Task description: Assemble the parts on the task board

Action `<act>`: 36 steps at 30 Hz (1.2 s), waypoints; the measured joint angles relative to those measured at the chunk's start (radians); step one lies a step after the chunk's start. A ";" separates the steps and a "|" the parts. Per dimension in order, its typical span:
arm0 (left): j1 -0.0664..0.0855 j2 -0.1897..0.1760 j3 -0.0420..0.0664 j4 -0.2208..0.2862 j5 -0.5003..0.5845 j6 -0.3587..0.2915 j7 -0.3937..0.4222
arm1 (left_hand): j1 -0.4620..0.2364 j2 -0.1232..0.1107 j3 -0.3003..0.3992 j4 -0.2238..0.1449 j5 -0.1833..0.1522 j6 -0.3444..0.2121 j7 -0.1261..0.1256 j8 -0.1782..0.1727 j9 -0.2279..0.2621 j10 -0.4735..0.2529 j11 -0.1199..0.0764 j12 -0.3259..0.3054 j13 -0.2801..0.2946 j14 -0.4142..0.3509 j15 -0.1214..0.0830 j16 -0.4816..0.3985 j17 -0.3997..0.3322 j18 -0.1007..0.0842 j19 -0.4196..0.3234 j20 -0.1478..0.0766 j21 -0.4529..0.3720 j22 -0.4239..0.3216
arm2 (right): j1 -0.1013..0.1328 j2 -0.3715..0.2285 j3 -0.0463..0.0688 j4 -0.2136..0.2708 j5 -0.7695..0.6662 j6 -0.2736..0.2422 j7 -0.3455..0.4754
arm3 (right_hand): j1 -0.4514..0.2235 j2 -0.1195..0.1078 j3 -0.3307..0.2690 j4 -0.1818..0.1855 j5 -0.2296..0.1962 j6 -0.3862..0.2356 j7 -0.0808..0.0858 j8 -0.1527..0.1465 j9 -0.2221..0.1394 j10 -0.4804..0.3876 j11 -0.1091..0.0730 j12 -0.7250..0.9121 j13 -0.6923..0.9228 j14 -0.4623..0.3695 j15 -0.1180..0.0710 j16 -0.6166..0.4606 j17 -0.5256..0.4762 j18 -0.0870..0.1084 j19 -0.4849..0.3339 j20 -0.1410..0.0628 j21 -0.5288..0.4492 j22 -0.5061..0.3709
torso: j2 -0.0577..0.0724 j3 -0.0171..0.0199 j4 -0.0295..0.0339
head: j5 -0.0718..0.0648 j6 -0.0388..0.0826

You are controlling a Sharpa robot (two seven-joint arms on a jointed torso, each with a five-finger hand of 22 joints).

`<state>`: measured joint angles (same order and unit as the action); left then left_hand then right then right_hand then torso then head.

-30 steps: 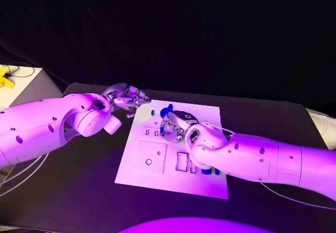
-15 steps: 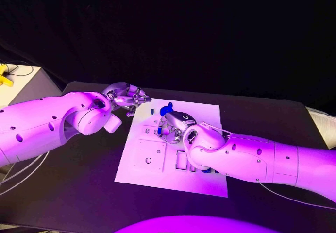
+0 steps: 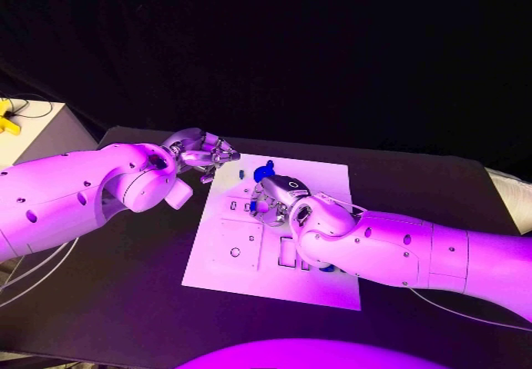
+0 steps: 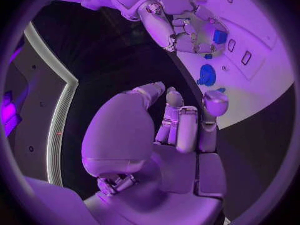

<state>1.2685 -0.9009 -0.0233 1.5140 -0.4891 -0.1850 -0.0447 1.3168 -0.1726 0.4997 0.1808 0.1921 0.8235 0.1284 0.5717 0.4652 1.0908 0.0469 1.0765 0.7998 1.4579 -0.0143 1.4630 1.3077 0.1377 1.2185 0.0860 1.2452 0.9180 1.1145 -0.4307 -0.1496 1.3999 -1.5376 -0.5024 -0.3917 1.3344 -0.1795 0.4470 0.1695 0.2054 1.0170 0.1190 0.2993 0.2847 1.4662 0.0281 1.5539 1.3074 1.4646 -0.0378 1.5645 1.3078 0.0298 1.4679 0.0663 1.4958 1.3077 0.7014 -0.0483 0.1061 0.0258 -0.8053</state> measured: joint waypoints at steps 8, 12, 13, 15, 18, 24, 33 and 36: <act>0.000 -0.003 0.000 0.003 -0.001 0.005 -0.001 | 0.000 0.000 0.000 0.000 0.000 0.000 0.000 0.000 0.001 -0.004 0.003 0.000 -0.005 0.000 0.000 0.000 0.000 0.000 0.000 0.000 0.000 0.000 | -0.003 0.003 0.000 -0.013 -0.019 0.000 0.000 | -0.007 -0.007 0.003 -0.003 0.000 0.003 -0.004 0.004 0.022 0.000 0.000 -0.010 0.000 0.000 0.000 0.000 0.000 0.000 0.000 0.000 -0.005 0.000 | 0.000 0.0006 0.0000 | -0.008 -0.003; 0.000 -0.004 0.000 0.003 -0.001 0.008 -0.001 | 0.000 0.000 0.000 0.000 0.000 0.000 0.000 0.000 0.001 -0.007 0.005 0.000 -0.011 0.000 0.000 0.000 0.000 0.000 0.000 0.000 0.000 0.000 | -0.004 0.003 0.000 -0.015 -0.028 -0.001 0.000 | -0.019 -0.018 0.003 -0.003 -0.013 0.000 -0.007 0.005 0.042 0.000 0.000 -0.018 0.001 0.000 0.000 0.000 0.000 0.000 0.000 0.000 -0.012 0.000 | 0.000 0.0012 -0.0012 | -0.009 -0.004; 0.000 -0.004 0.000 0.003 -0.001 0.009 -0.001 | 0.000 0.000 0.000 0.000 0.000 0.000 0.000 0.000 0.001 -0.010 0.005 0.000 -0.014 0.000 0.000 0.000 0.000 0.000 0.000 0.000 0.000 0.000 | -0.004 0.003 0.000 -0.015 -0.030 -0.001 0.000 | -0.022 -0.021 0.003 -0.003 -0.025 0.002 -0.009 0.007 0.043 0.000 0.000 -0.018 0.001 0.000 0.000 0.000 0.000 0.000 0.000 0.000 -0.013 0.000 | 0.000 0.0012 -0.0012 | -0.009 -0.004; 0.000 -0.004 0.000 0.003 -0.001 0.010 -0.002 | 0.000 0.000 0.000 0.000 0.000 0.000 0.000 0.000 0.001 -0.013 0.002 0.000 -0.018 0.000 0.000 0.000 0.000 0.000 0.000 0.000 0.000 0.000 | -0.004 0.003 0.000 -0.016 -0.035 -0.002 0.000 | -0.028 -0.023 0.003 -0.003 -0.050 0.003 -0.010 0.007 0.043 0.000 0.000 -0.022 0.001 0.000 0.000 0.000 0.000 0.000 0.000 0.000 -0.015 0.000 | 0.000 0.0015 -0.0017 | -0.009 -0.005; 0.000 -0.004 0.000 0.002 -0.002 0.013 -0.002 | 0.000 0.000 0.002 0.002 0.000 0.000 0.000 0.000 0.001 -0.015 0.004 -0.003 -0.021 0.000 0.000 0.000 0.000 0.000 0.000 0.000 0.000 0.000 | -0.004 0.004 0.000 -0.016 -0.040 -0.002 0.000 | -0.035 -0.023 0.003 -0.003 -0.064 -0.006 -0.009 0.010 0.042 0.000 0.000 -0.023 0.001 0.000 0.000 0.000 0.000 0.000 0.000 0.000 -0.015 0.000 | 0.000 0.0016 -0.0017 | -0.010 -0.006; 0.000 -0.003 0.000 -0.002 -0.002 0.018 -0.003 | 0.000 0.000 0.003 0.003 0.000 -0.003 0.003 0.000 0.002 -0.017 0.005 -0.005 -0.023 0.000 0.000 0.000 0.000 0.000 0.000 0.000 0.000 0.001 | -0.005 0.004 -0.001 -0.016 -0.047 -0.002 0.001 | -0.049 -0.035 -0.002 0.002 -0.071 -0.016 -0.003 0.018 0.040 0.000 0.000 -0.031 0.001 0.000 0.000 0.000 0.000 0.000 0.000 0.000 -0.019 0.000 | 0.000 0.0016 -0.0014 | -0.011 -0.007; 0.000 -0.002 0.000 -0.004 -0.003 0.026 -0.007 | 0.000 0.000 0.003 0.003 0.000 -0.003 0.003 0.000 0.002 -0.024 0.005 -0.009 -0.030 0.000 0.000 0.000 0.000 0.000 0.000 0.000 0.004 0.002 | -0.006 0.004 -0.002 -0.015 -0.051 -0.003 0.002 | -0.062 -0.048 -0.032 0.009 -0.066 -0.043 0.007 0.006 0.032 0.000 0.007 -0.056 0.000 0.001 0.000 -0.006 0.000 0.000 0.000 0.000 -0.030 0.000 | 0.000 0.0015 -0.0006 | -0.008 -0.008; 0.000 -0.002 0.000 -0.004 -0.003 0.029 -0.008 | 0.000 0.000 0.003 0.003 0.000 -0.003 0.003 0.000 0.002 -0.024 0.005 -0.009 -0.031 0.000 0.000 0.000 0.000 0.000 0.000 0.000 0.005 0.002 | -0.006 0.004 -0.002 -0.016 -0.051 -0.003 0.002 | -0.066 -0.052 -0.051 0.013 -0.066 -0.066 0.012 -0.005 0.027 0.001 0.015 -0.097 0.000 0.000 0.007 -0.012 0.000 0.000 -0.003 0.003 -0.042 0.000 | 0.000 0.0015 -0.0006 | -0.007 -0.008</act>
<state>1.2685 -0.9024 -0.0233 1.5099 -0.4918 -0.1563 -0.0531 1.3168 -0.1726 0.5025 0.1835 0.1921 0.8201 0.1318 0.5717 0.4670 1.0668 0.0518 1.0678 0.7691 1.4578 -0.0142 1.4630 1.3075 0.1377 1.2184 0.0860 1.2498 0.9202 1.1089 -0.4265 -0.1519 1.3840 -1.5889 -0.5057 -0.3900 1.2685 -0.2315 0.3959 0.1824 0.1394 0.9514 0.1311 0.2943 0.3119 1.4668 0.0433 1.4573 1.3077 1.4647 -0.0304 1.5527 1.3075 0.0298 1.4654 0.0689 1.4540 1.3081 0.7015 -0.0468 0.1056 0.0188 -0.8134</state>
